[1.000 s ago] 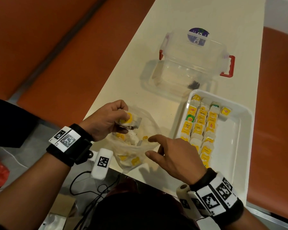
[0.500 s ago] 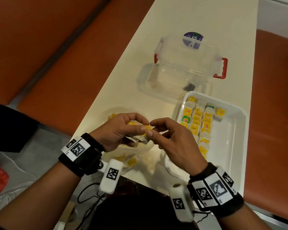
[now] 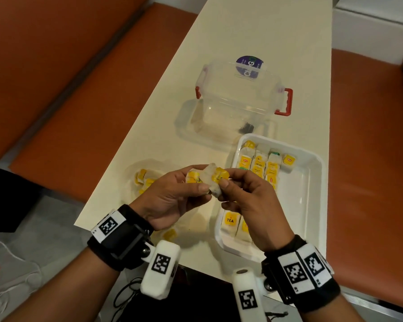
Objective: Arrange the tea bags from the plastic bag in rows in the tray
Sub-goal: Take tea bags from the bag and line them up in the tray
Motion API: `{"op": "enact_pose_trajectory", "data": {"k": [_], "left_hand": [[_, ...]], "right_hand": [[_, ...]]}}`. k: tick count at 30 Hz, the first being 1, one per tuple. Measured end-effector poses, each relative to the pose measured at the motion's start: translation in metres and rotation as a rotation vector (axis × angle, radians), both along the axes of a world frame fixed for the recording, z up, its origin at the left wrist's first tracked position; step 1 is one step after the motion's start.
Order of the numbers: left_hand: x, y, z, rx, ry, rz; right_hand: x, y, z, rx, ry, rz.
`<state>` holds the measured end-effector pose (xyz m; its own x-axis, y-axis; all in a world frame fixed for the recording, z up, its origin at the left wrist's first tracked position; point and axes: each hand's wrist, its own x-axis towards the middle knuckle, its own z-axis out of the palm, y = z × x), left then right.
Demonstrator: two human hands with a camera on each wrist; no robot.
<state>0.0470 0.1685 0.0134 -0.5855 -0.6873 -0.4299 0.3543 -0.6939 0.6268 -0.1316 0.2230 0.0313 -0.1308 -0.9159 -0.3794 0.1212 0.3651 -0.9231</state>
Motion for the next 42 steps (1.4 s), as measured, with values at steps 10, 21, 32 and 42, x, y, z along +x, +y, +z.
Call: {"op": "enact_pose_trajectory", "data": {"k": [10, 21, 32, 42], "left_hand": [[-0.039, 0.004, 0.008, -0.112, -0.236, -0.09], [-0.061, 0.007, 0.01, -0.21, -0.392, -0.19], [-0.074, 0.008, 0.014, -0.374, -0.468, -0.23], [-0.079, 0.008, 0.013, -0.361, -0.485, -0.275]], "right_hand": [[-0.027, 0.014, -0.001, -0.055, 0.138, -0.056], [-0.052, 0.022, -0.002, -0.103, 0.137, -0.089], [-0.066, 0.022, 0.002, -0.056, 0.064, -0.066], [-0.075, 0.021, 0.006, -0.044, 0.069, -0.044]]}}
